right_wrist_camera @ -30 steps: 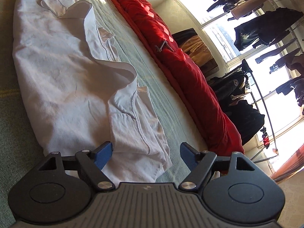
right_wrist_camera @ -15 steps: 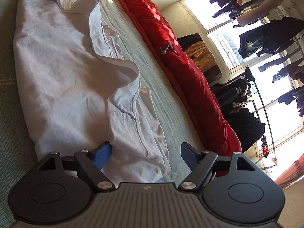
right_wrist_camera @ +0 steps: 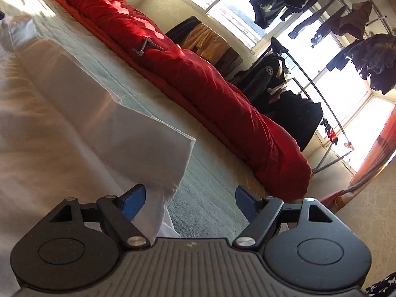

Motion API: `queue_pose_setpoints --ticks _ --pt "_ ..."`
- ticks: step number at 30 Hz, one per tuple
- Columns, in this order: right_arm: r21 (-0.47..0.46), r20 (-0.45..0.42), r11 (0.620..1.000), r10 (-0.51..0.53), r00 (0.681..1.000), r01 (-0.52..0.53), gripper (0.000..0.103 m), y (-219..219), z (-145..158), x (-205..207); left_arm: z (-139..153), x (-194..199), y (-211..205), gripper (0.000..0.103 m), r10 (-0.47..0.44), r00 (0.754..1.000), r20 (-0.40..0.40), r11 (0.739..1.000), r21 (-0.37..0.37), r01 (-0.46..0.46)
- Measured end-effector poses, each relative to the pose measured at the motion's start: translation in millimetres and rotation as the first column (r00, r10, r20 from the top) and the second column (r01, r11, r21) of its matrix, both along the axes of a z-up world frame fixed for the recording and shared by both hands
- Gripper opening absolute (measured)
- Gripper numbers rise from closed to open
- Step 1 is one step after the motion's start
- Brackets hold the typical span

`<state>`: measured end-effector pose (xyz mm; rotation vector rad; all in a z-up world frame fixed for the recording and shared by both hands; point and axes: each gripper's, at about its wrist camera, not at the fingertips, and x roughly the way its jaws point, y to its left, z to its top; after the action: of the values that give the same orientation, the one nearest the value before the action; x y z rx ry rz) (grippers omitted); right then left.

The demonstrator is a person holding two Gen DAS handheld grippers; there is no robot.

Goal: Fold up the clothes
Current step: 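Move both open grippers to the hem end of the folded shirt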

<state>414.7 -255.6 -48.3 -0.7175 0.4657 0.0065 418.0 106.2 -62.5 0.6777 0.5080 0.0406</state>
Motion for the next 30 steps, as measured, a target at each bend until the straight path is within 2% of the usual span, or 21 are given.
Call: queue_pose_setpoints --ticks 4,7,9,10,11,12,14,17,19,24,25,27,28,30 --pt "0.154 -0.044 0.988 -0.018 0.999 0.025 0.082 -24 7 -11 7 -20 19 0.061 0.005 0.999 -0.042 0.986 -0.166 -0.012" --pt "0.275 -0.101 0.961 0.004 0.995 0.024 0.073 -40 12 -29 15 -44 30 0.058 -0.015 0.997 -0.074 0.963 -0.268 -0.006" --pt "0.388 -0.152 0.921 0.031 0.988 0.031 0.062 -53 17 -42 20 -60 40 0.054 -0.022 0.995 -0.092 0.935 -0.353 -0.012" --pt "0.446 -0.177 0.894 0.045 0.983 0.039 0.059 -60 19 -49 23 -67 48 0.05 -0.022 0.994 -0.108 0.909 -0.415 -0.025" --pt "0.501 -0.2 0.864 0.057 0.978 0.052 0.051 -67 20 -54 24 -71 54 0.048 -0.023 0.992 -0.125 0.884 -0.465 -0.038" --pt "0.554 -0.218 0.83 0.068 0.974 0.066 0.046 -73 19 -60 25 -77 62 0.046 -0.023 0.989 -0.144 0.849 -0.525 -0.056" --pt "0.649 -0.251 0.754 0.092 0.964 0.097 0.046 -86 17 -71 24 -88 77 0.046 -0.018 0.985 -0.172 0.773 -0.627 -0.096" --pt "0.733 -0.283 0.664 0.108 0.953 0.143 0.046 -100 8 -83 17 -97 96 0.045 0.003 0.978 -0.208 0.679 -0.717 -0.155" --pt "0.787 -0.311 0.591 0.134 0.941 0.176 0.046 -106 2 -86 10 -102 107 0.044 -0.011 0.971 -0.239 0.599 -0.779 -0.185" --pt "0.883 -0.323 0.418 0.209 0.923 0.214 0.046 -119 -9 -92 -1 -109 121 0.044 -0.068 0.962 -0.264 0.43 -0.878 -0.211" --pt "0.894 -0.323 0.389 0.221 0.92 0.221 0.046 -121 -11 -90 -5 -108 126 0.044 -0.097 0.959 -0.265 0.369 -0.905 -0.212" --pt "0.914 -0.323 0.33 0.244 0.915 0.235 0.047 -126 -14 -87 -10 -104 132 0.044 -0.124 0.955 -0.269 0.287 -0.931 -0.225" --pt "0.923 -0.322 0.3 0.255 0.912 0.242 0.048 -128 -16 -86 -13 -102 135 0.044 -0.118 0.956 -0.269 0.255 -0.939 -0.233" --pt "0.936 -0.319 0.243 0.276 0.906 0.256 0.048 -132 -19 -81 -17 -98 137 0.044 -0.139 0.954 -0.264 0.21 -0.95 -0.233"
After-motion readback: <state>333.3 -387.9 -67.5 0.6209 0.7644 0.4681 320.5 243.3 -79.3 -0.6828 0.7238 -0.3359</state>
